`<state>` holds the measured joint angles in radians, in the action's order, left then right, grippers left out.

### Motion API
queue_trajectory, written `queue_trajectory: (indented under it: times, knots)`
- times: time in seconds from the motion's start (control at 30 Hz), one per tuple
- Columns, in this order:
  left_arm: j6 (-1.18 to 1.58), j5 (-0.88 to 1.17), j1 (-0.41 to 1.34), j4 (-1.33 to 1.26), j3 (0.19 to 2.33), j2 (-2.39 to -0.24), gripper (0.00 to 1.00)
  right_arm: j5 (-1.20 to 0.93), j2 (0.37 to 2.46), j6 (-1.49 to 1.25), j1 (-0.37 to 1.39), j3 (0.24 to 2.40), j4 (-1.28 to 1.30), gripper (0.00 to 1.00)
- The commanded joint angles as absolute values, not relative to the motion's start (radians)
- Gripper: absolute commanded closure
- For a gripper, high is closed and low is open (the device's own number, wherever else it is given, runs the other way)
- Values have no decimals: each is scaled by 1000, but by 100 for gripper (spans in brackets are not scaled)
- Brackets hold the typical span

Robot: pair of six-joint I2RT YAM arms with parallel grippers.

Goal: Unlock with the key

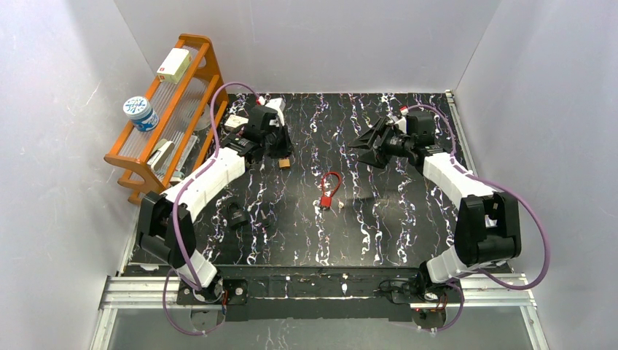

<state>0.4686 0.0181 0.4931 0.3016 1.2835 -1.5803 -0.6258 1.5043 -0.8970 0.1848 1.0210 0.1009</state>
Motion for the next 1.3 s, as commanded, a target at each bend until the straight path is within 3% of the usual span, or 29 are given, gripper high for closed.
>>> queue_trajectory:
  times: [0.0,0.43,0.6,1.13,1.27]
  knots:
    - [460,240,501,151,1262,-1551,100,-719,1549,-1193,207,1063,-52,28]
    - [532,292,582,-65,1299,-1625,100,-746,1595,-1706,279,1040,-185,35]
    - [529,290,586,-121,1287,-1625,100,-735,1617,-1754,298,1038,-115,43]
    - [558,289,586,-166,1260,-1636,100,-720,1687,-1921,315,1063,-187,40]
    - [567,290,586,-170,1260,-1640,100,-713,1695,-1941,324,1089,-187,45]
